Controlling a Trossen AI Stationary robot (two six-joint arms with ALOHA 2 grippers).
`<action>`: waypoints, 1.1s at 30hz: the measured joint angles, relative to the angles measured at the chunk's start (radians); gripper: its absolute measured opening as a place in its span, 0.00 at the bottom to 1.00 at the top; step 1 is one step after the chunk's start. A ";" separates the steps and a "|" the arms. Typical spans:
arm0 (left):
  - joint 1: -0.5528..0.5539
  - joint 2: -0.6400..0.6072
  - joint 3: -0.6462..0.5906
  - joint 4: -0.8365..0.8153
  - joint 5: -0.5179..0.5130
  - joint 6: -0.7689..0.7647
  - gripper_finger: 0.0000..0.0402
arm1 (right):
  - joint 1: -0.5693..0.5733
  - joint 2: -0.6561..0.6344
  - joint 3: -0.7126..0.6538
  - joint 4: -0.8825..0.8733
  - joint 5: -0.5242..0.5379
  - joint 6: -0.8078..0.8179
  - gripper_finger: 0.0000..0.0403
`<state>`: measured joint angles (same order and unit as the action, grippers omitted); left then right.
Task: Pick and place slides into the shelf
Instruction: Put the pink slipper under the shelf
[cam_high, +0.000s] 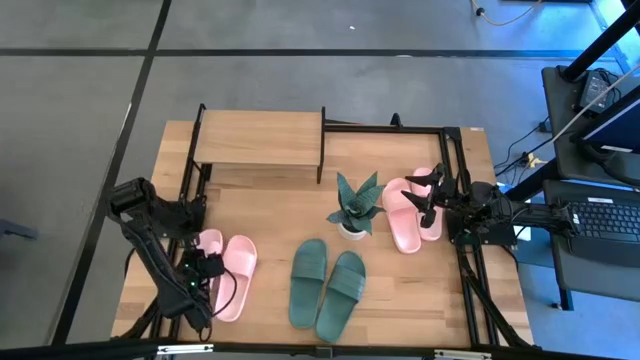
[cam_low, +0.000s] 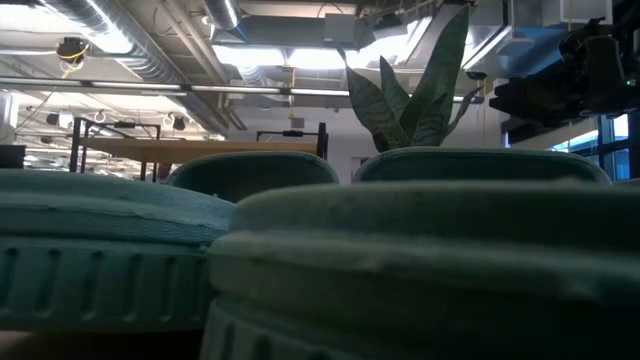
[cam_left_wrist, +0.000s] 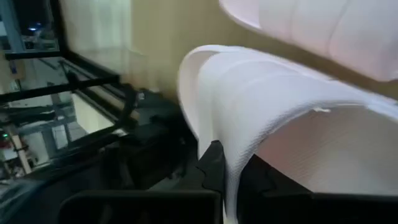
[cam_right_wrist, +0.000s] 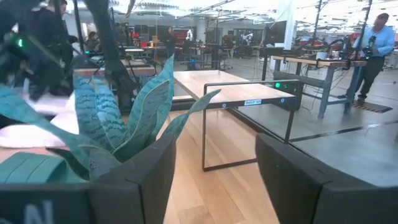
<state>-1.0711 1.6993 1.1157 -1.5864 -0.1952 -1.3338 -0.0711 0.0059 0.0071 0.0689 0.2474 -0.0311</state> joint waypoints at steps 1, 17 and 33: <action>0.002 -0.017 0.019 0.009 -0.012 0.004 0.01 | 0.000 0.000 0.000 0.000 -0.001 -0.004 0.55; 0.399 -0.120 0.068 0.016 -0.434 0.195 0.01 | 0.000 0.000 0.000 0.000 -0.001 -0.004 0.55; 0.850 -0.120 -0.115 0.178 -0.605 0.646 0.00 | 0.000 0.000 0.000 0.000 -0.003 -0.004 0.55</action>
<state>-0.2215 1.5791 1.0008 -1.4083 -0.8001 -0.6874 -0.0708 0.0060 0.0071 0.0689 0.2447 -0.0349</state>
